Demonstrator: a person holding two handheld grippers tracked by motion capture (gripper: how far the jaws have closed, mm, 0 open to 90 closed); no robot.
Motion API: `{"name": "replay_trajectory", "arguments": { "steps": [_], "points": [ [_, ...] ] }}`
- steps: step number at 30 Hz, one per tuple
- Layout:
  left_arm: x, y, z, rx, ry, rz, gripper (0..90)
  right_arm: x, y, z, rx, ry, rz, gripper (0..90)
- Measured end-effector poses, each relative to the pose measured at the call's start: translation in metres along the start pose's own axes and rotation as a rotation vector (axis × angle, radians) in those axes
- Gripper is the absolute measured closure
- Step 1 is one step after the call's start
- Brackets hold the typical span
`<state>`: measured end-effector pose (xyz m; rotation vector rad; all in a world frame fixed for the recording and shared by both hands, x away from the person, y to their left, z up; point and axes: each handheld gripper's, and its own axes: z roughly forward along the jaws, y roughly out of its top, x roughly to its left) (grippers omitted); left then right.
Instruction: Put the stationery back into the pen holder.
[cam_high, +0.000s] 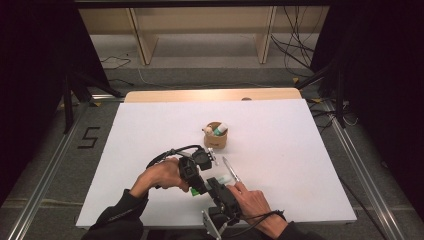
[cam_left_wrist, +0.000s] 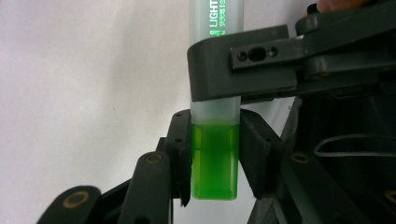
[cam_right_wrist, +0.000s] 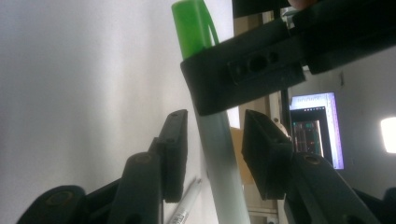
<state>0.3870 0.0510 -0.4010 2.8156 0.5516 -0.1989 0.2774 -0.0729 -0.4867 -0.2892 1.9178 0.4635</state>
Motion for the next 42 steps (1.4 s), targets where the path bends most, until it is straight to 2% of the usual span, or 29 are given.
{"name": "replay_trajectory", "arguments": {
  "steps": [5, 9, 21, 25, 28, 32, 35, 37, 38, 39, 40, 41, 42],
  "points": [
    [0.000, 0.001, 0.000, 0.001, -0.004, -0.005, 66.4, 0.002, 0.000, 0.001, 0.006, -0.002, -0.013, 64.6],
    [0.000, 0.002, 0.001, 0.005, -0.007, -0.013, 66.4, 0.003, 0.000, 0.002, 0.006, -0.010, -0.052, 67.8],
    [0.000, 0.002, 0.003, 0.008, -0.017, -0.029, 66.0, 0.007, -0.001, 0.004, 0.007, -0.017, -0.085, 76.2],
    [-0.001, 0.002, 0.000, -0.011, -0.002, -0.027, 64.1, 0.006, -0.001, 0.003, 0.008, -0.014, -0.079, 76.9],
    [-0.002, 0.000, -0.005, -0.019, 0.007, -0.023, 58.2, 0.005, -0.003, 0.002, 0.006, -0.010, -0.064, 77.0],
    [0.000, -0.004, -0.013, -0.057, 0.011, -0.028, 53.0, 0.006, -0.008, 0.000, 0.006, -0.003, -0.062, 77.0],
    [0.003, -0.008, -0.019, -0.097, 0.010, -0.042, 48.0, 0.004, -0.011, -0.001, 0.006, 0.003, -0.043, 76.9],
    [0.006, -0.011, -0.022, -0.109, 0.018, -0.049, 45.8, 0.004, -0.014, -0.002, 0.015, 0.017, -0.020, 76.9],
    [0.007, -0.012, -0.023, -0.112, 0.021, -0.048, 44.2, 0.003, -0.016, -0.001, 0.006, 0.013, -0.025, 76.9],
    [0.008, -0.013, -0.025, -0.119, 0.026, -0.055, 42.8, 0.002, -0.017, -0.001, 0.006, 0.017, -0.027, 76.9],
    [0.010, -0.015, -0.026, -0.131, 0.032, -0.065, 41.7, 0.003, -0.018, -0.002, 0.013, 0.026, 0.000, 76.9],
    [0.011, -0.017, -0.028, -0.144, 0.036, -0.076, 40.7, 0.001, -0.019, -0.001, 0.004, 0.025, -0.009, 76.9],
    [0.013, -0.018, -0.029, -0.154, 0.037, -0.087, 39.6, 0.001, -0.020, -0.002, 0.007, 0.028, 0.007, 76.9]
  ]
}}
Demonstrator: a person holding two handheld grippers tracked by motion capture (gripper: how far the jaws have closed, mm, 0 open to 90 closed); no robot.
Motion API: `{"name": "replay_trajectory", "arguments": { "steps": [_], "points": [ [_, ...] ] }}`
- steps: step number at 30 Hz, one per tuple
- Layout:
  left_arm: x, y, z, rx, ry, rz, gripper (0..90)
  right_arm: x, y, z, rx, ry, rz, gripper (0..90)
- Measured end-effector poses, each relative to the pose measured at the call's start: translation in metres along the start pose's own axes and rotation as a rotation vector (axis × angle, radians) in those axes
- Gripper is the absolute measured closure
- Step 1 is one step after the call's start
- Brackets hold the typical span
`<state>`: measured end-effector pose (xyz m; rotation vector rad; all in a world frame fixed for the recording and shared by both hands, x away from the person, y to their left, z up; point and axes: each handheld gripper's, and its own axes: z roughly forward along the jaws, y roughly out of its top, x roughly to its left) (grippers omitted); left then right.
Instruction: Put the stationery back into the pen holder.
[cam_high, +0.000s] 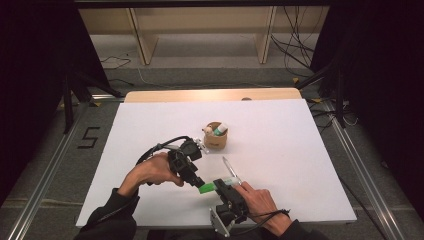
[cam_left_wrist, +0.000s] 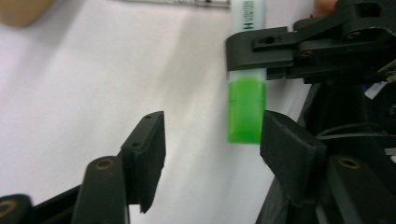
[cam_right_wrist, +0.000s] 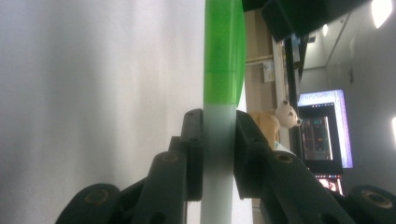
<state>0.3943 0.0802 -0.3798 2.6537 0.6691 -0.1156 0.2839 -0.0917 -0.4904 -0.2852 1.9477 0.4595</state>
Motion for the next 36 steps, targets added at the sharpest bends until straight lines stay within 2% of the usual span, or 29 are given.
{"name": "replay_trajectory", "arguments": {
  "steps": [2, 4, 8, 9, 10, 12, 14, 16, 19, 21, 24, 28, 31, 36],
  "points": [
    [0.003, -0.002, -0.003, -0.032, 0.007, -0.024, 37.7, -0.001, -0.002, -0.001, 0.009, 0.002, 0.007, 76.9],
    [0.005, -0.004, -0.005, -0.062, 0.012, -0.031, 36.2, -0.004, -0.004, -0.002, 0.004, 0.006, 0.026, 76.9],
    [0.010, -0.010, -0.009, -0.150, 0.047, -0.055, 33.1, -0.010, -0.008, -0.005, -0.007, 0.024, 0.131, 76.9],
    [0.011, -0.012, -0.011, -0.185, 0.051, -0.065, 32.6, -0.014, -0.010, -0.006, -0.015, 0.026, 0.152, 76.9],
    [0.012, -0.016, -0.012, -0.236, 0.049, -0.083, 32.2, -0.017, -0.012, -0.007, -0.018, 0.030, 0.190, 76.9],
    [0.013, -0.021, -0.014, -0.304, 0.051, -0.103, 31.3, -0.024, -0.018, -0.008, -0.026, 0.040, 0.255, 76.9],
    [0.015, -0.029, -0.015, -0.362, 0.063, -0.116, 30.8, -0.031, -0.023, -0.009, -0.034, 0.046, 0.331, 76.9],
    [0.017, -0.037, -0.017, -0.423, 0.072, -0.145, 29.1, -0.039, -0.029, -0.009, -0.038, 0.053, 0.426, 76.9],
    [0.018, -0.049, -0.018, -0.527, 0.105, -0.169, 28.0, -0.049, -0.036, -0.010, -0.060, 0.081, 0.565, 76.9],
    [0.017, -0.057, -0.018, -0.573, 0.131, -0.171, 26.7, -0.056, -0.040, -0.010, -0.073, 0.099, 0.649, 76.9],
    [0.014, -0.068, -0.018, -0.646, 0.162, -0.195, 25.5, -0.067, -0.046, -0.009, -0.105, 0.142, 0.790, 76.9],
    [0.010, -0.078, -0.018, -0.708, 0.205, -0.196, 24.9, -0.081, -0.057, -0.005, -0.140, 0.176, 0.975, 76.9],
    [0.009, -0.085, -0.017, -0.749, 0.231, -0.198, 24.7, -0.091, -0.066, 0.000, -0.156, 0.183, 1.095, 76.9],
    [0.005, -0.095, -0.016, -0.779, 0.291, -0.180, 23.9, -0.106, -0.083, 0.011, -0.180, 0.173, 1.283, 76.9]
  ]
}}
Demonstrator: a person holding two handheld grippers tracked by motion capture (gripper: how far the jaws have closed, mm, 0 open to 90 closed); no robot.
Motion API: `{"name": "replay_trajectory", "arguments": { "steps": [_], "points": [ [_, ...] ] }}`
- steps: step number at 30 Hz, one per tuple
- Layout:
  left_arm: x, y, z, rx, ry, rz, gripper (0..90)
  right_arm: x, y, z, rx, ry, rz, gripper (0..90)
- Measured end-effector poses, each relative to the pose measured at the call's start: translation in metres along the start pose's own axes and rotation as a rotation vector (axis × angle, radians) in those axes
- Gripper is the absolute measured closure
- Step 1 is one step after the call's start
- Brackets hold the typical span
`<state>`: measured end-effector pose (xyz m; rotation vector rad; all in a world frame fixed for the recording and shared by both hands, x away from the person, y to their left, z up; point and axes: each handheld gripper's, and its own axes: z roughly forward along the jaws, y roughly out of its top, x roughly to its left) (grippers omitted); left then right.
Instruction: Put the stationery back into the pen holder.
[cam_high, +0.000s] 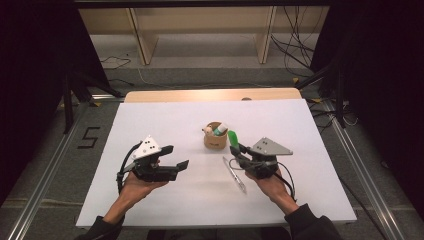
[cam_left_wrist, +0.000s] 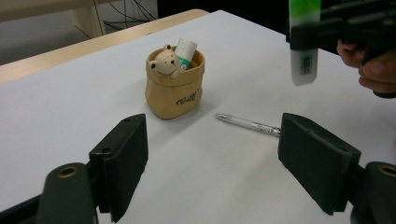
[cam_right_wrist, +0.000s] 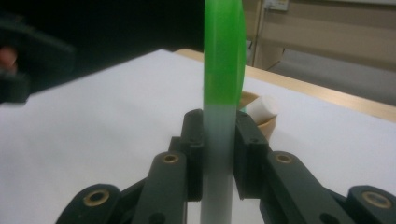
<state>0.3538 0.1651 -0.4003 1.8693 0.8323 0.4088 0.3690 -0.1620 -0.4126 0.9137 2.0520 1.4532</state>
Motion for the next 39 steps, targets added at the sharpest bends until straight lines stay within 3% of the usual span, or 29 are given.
{"name": "replay_trajectory", "arguments": {
  "steps": [2, 5, 8, 15, 19, 31, 39],
  "points": [
    [0.001, -0.004, -0.003, -0.007, 0.006, -0.001, 23.9, -0.009, 0.003, 0.004, -0.010, -0.006, 0.056, 76.9],
    [0.003, -0.011, -0.007, -0.006, 0.018, 0.009, 23.5, -0.019, 0.007, 0.012, -0.021, -0.038, 0.102, 76.9],
    [0.006, -0.016, -0.010, 0.000, 0.033, -0.006, 22.8, -0.030, 0.009, 0.022, -0.041, -0.038, 0.197, 76.9],
    [0.009, -0.026, -0.012, 0.016, 0.052, -0.025, 22.5, -0.044, 0.016, 0.052, -0.065, -0.050, 0.299, 77.0],
    [0.008, -0.028, -0.013, 0.025, 0.056, -0.001, 21.8, -0.047, 0.020, 0.067, -0.064, -0.067, 0.316, 77.0],
    [0.007, -0.035, -0.014, 0.027, 0.052, -0.011, 21.3, -0.054, 0.027, 0.097, -0.048, -0.113, 0.348, 77.0],
    [0.007, -0.035, -0.014, 0.025, 0.048, -0.014, 21.3, -0.055, 0.031, 0.113, -0.042, -0.150, 0.317, 77.2]
  ]
}}
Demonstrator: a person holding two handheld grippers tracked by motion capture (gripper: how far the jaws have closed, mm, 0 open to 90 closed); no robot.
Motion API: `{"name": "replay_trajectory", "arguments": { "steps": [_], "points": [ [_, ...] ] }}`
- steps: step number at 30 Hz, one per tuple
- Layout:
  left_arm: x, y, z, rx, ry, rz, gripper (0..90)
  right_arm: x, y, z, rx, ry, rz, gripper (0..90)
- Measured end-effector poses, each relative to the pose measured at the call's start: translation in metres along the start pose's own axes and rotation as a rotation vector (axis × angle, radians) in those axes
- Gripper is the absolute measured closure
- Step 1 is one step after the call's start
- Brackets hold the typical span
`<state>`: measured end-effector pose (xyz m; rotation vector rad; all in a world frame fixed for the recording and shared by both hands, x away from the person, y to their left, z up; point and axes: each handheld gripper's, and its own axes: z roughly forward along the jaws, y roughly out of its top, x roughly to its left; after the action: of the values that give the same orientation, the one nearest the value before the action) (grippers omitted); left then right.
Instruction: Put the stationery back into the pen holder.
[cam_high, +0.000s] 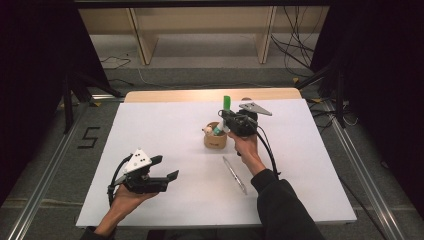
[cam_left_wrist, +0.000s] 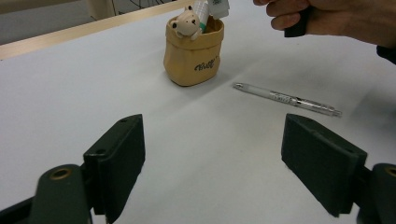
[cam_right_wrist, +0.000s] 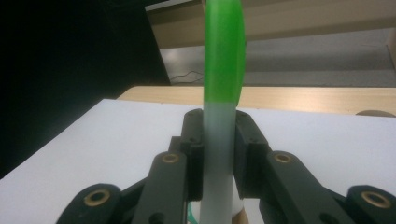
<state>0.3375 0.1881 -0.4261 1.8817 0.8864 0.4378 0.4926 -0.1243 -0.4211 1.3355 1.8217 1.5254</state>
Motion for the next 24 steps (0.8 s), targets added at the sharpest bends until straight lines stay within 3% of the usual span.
{"name": "replay_trajectory", "arguments": {
  "steps": [10, 15, 24],
  "points": [
    [0.000, 0.000, 0.001, 0.004, -0.001, -0.002, 21.3, 0.005, -0.004, 0.007, 0.011, -0.010, -0.039, 77.2],
    [0.000, 0.000, 0.001, 0.007, -0.003, 0.003, 21.4, 0.008, -0.009, 0.008, 0.004, 0.014, -0.038, 77.1],
    [-0.001, 0.000, 0.001, 0.006, -0.003, 0.005, 21.5, 0.013, -0.015, 0.008, -0.021, 0.026, -0.127, 77.2]
  ]
}}
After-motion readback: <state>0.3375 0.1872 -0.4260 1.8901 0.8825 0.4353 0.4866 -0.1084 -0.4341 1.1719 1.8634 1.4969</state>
